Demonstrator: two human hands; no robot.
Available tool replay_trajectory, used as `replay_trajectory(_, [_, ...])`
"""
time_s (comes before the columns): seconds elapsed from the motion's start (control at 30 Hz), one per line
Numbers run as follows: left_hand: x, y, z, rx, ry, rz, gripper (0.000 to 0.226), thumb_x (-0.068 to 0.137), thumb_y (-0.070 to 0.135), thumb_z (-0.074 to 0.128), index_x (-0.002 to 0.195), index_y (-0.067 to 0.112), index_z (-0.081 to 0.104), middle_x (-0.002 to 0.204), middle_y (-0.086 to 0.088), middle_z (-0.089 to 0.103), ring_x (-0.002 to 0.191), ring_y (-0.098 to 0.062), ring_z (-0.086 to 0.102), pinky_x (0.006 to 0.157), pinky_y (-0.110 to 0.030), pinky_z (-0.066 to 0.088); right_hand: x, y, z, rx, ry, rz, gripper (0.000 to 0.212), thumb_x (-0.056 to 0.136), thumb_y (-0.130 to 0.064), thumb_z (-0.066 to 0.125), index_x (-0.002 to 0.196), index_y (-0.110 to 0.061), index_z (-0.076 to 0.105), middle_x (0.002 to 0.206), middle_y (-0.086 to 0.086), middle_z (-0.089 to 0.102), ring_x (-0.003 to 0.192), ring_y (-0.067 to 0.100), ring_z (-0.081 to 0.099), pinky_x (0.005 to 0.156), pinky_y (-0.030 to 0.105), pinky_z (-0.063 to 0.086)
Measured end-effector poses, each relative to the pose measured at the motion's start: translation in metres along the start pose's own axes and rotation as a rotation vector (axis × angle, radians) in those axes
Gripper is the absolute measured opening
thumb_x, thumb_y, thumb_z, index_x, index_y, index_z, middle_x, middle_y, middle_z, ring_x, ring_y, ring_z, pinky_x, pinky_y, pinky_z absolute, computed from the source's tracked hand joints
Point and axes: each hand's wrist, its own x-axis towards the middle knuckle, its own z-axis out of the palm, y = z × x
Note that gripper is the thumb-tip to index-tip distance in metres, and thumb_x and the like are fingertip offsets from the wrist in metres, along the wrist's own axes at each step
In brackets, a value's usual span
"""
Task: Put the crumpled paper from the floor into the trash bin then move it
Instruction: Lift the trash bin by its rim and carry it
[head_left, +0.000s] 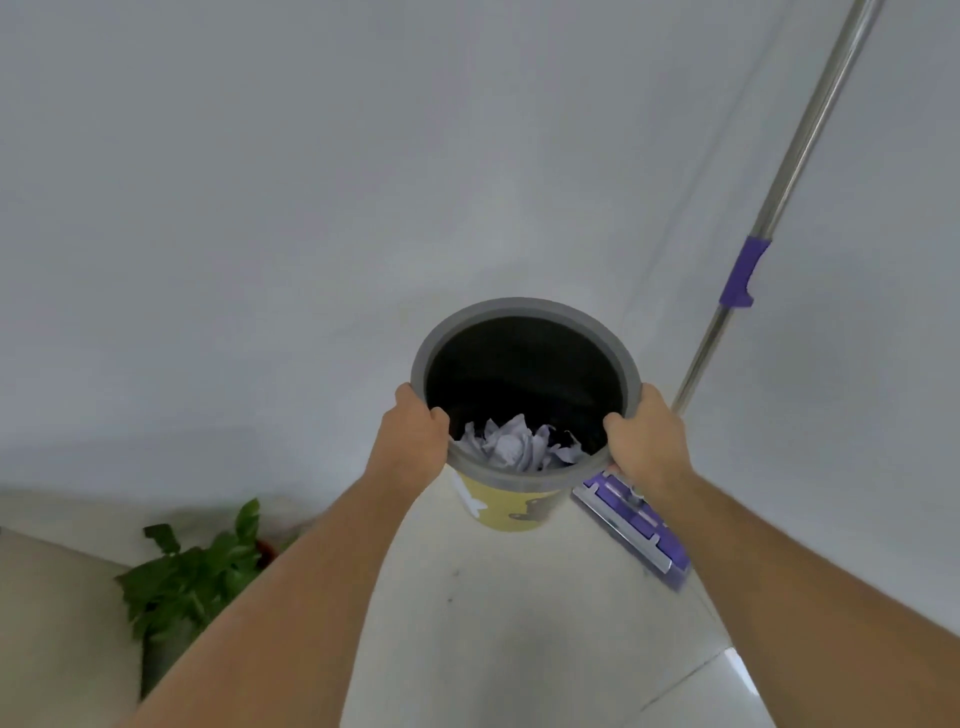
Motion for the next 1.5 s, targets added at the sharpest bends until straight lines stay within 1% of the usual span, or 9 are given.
replay_trajectory(0.1, [0.018, -0.057, 0.054, 0.024, 0.011, 0.004, 0.03, 0.097, 0.023, 0.041, 0.121, 0.006, 0.04, 0.097, -0.01, 0.052, 0.078, -0.025, 0.055, 0.061, -0.032, 0.044, 0.018, 0.056, 0.06, 0.001, 0.029, -0.005, 0.037, 0.088, -0.014, 0.055, 0.124, -0.016, 0.049, 0.107, 0.015, 0.063, 0.093, 0.033, 0.065, 0.079, 0.049, 0.059])
replay_trajectory(0.23, [0.037, -0.13, 0.12, 0.032, 0.028, -0.001, 0.025, 0.096, 0.021, 0.04, 0.116, 0.006, 0.039, 0.09, -0.01, 0.053, 0.062, -0.016, 0.05, 0.047, -0.027, 0.036, 0.036, 0.126, 0.137, 0.033, 0.028, 0.026, 0.04, 0.09, -0.013, 0.054, 0.129, -0.014, 0.048, 0.111, 0.018, 0.064, 0.095, 0.036, 0.064, 0.08, 0.051, 0.059])
replay_trajectory(0.43, [0.056, -0.209, 0.19, 0.07, 0.016, -0.002, 0.026, 0.096, 0.022, 0.039, 0.118, 0.007, 0.038, 0.091, -0.012, 0.056, 0.07, -0.025, 0.055, 0.057, -0.033, 0.041, 0.055, 0.203, 0.22, 0.033, 0.013, 0.031, 0.043, 0.089, -0.012, 0.052, 0.13, -0.016, 0.044, 0.114, 0.017, 0.064, 0.095, 0.038, 0.065, 0.078, 0.053, 0.058])
replay_trajectory(0.53, [0.06, -0.235, 0.211, 0.073, 0.005, -0.008, 0.027, 0.096, 0.021, 0.039, 0.119, 0.007, 0.038, 0.091, -0.014, 0.058, 0.063, -0.019, 0.052, 0.048, -0.028, 0.035, 0.058, 0.23, 0.246, 0.039, 0.004, 0.055, 0.042, 0.089, -0.013, 0.054, 0.13, -0.018, 0.044, 0.113, 0.014, 0.064, 0.092, 0.035, 0.065, 0.077, 0.052, 0.06])
replay_trajectory(0.67, [0.059, -0.253, 0.229, 0.073, -0.009, -0.013, 0.031, 0.097, 0.021, 0.039, 0.123, 0.005, 0.038, 0.094, -0.017, 0.06, 0.073, -0.03, 0.056, 0.059, -0.035, 0.041, 0.059, 0.252, 0.263, 0.038, -0.017, 0.062, 0.044, 0.088, -0.012, 0.055, 0.13, -0.02, 0.044, 0.108, 0.01, 0.063, 0.088, 0.03, 0.066, 0.073, 0.048, 0.061])
replay_trajectory(0.73, [0.057, -0.258, 0.236, 0.075, -0.014, -0.031, 0.031, 0.097, 0.021, 0.039, 0.123, 0.004, 0.038, 0.093, -0.017, 0.059, 0.073, -0.031, 0.056, 0.059, -0.035, 0.041, 0.06, 0.258, 0.266, 0.028, -0.018, 0.067, 0.043, 0.087, -0.011, 0.053, 0.128, -0.019, 0.045, 0.104, 0.01, 0.064, 0.084, 0.031, 0.067, 0.073, 0.049, 0.061])
replay_trajectory(0.9, [0.058, -0.269, 0.245, 0.06, 0.001, -0.023, 0.035, 0.097, 0.022, 0.039, 0.128, 0.006, 0.037, 0.086, -0.01, 0.057, 0.061, -0.016, 0.055, 0.044, -0.025, 0.038, 0.061, 0.266, 0.273, 0.041, -0.012, 0.067, 0.045, 0.088, -0.011, 0.052, 0.13, -0.021, 0.042, 0.1, 0.008, 0.063, 0.083, 0.031, 0.066, 0.074, 0.05, 0.06])
replay_trajectory(1.07, [0.058, -0.274, 0.253, 0.065, 0.021, -0.026, 0.037, 0.098, 0.023, 0.039, 0.132, 0.008, 0.034, 0.088, -0.007, 0.056, 0.06, -0.009, 0.052, 0.043, -0.019, 0.036, 0.061, 0.271, 0.277, 0.058, -0.009, 0.067, 0.047, 0.091, -0.011, 0.053, 0.134, -0.024, 0.039, 0.101, 0.006, 0.061, 0.083, 0.026, 0.065, 0.073, 0.048, 0.061])
replay_trajectory(1.5, [0.059, -0.277, 0.257, 0.058, 0.025, -0.04, 0.037, 0.099, 0.024, 0.04, 0.132, 0.012, 0.032, 0.091, -0.006, 0.057, 0.061, -0.01, 0.054, 0.044, -0.019, 0.039, 0.062, 0.272, 0.275, 0.057, -0.04, 0.043, 0.05, 0.093, -0.012, 0.052, 0.138, -0.023, 0.034, 0.095, 0.001, 0.057, 0.075, 0.02, 0.063, 0.067, 0.04, 0.061])
